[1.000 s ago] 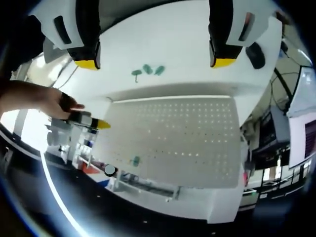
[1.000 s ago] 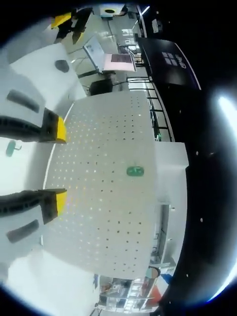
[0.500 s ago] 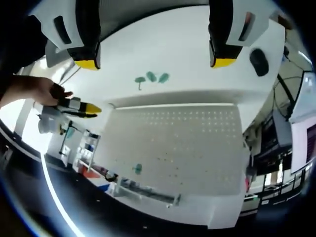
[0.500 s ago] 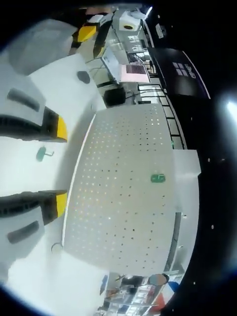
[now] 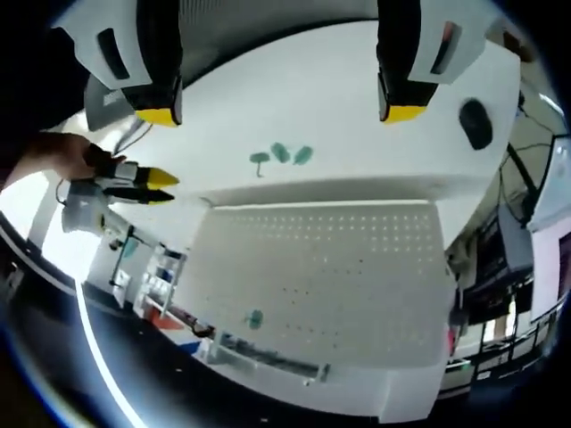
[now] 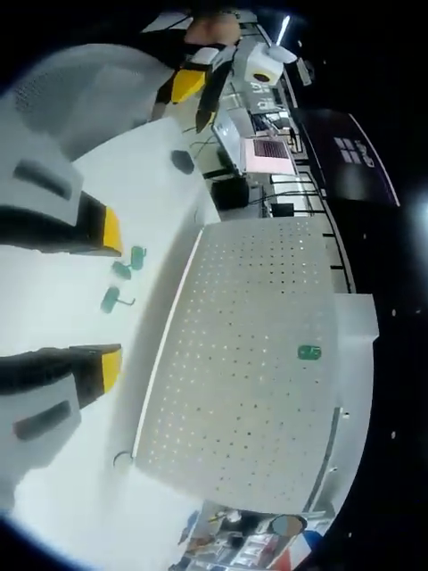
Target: Insert the hook assembly into the mounting plate slot until the hook locks in place.
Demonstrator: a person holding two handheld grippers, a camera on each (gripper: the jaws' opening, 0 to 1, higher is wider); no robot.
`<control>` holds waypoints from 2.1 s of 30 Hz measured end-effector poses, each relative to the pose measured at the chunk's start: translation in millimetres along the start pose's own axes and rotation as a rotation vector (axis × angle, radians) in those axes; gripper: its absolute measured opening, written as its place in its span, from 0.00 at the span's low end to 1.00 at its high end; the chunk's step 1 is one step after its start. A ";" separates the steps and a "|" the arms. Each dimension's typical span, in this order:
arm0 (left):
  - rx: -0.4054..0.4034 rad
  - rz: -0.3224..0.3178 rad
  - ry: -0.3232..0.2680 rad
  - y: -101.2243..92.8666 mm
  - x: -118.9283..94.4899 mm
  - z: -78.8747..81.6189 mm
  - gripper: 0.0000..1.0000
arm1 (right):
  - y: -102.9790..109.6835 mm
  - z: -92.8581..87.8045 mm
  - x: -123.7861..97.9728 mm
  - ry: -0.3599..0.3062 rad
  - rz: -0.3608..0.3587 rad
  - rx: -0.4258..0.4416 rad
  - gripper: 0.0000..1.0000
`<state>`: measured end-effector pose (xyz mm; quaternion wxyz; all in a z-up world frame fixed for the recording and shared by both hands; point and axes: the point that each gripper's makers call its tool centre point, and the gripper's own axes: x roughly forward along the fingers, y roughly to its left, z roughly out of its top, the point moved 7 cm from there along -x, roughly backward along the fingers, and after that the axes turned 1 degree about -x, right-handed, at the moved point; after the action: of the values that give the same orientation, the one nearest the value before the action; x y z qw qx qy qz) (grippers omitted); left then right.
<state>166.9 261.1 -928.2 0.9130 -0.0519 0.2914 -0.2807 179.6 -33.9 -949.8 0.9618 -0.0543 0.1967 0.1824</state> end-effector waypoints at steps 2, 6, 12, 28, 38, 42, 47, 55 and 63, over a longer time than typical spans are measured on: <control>-0.004 0.002 0.001 1.2 -0.7 -0.9 0.92 | 0.4 -2.6 -2.2 0.002 0.001 0.007 0.39; -0.002 0.001 0.014 2.6 -0.8 -3.3 0.92 | 2.2 -6.4 -4.7 0.017 0.015 0.007 0.39; -0.007 -0.006 0.039 4.0 0.5 -8.3 0.91 | 6.8 -14.0 -7.4 0.051 0.063 0.015 0.38; 0.002 -0.019 0.112 7.5 13.4 -18.3 0.91 | 20.4 -40.3 -6.3 0.234 0.331 -0.163 0.38; -0.020 -0.013 0.118 13.1 17.2 -17.1 0.90 | 10.0 -39.8 34.5 0.273 0.384 -0.175 0.37; -0.026 -0.008 0.127 16.3 18.3 -19.2 0.90 | 3.5 -40.0 59.1 0.284 0.387 -0.169 0.36; -0.039 -0.007 0.133 16.8 18.8 -20.4 0.88 | -1.5 -42.7 85.4 0.303 0.386 -0.135 0.35; -0.044 0.000 0.141 21.0 20.6 -20.6 0.89 | -6.0 -43.2 126.0 0.346 0.426 -0.173 0.34; -0.051 0.003 0.150 21.9 20.9 -21.5 0.90 | -13.8 -35.9 164.6 0.373 0.447 -0.176 0.33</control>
<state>179.5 269.6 -962.1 0.8874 -0.0532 0.3662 -0.2748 312.7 1.2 -1047.8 0.8368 -0.1252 0.3602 0.3929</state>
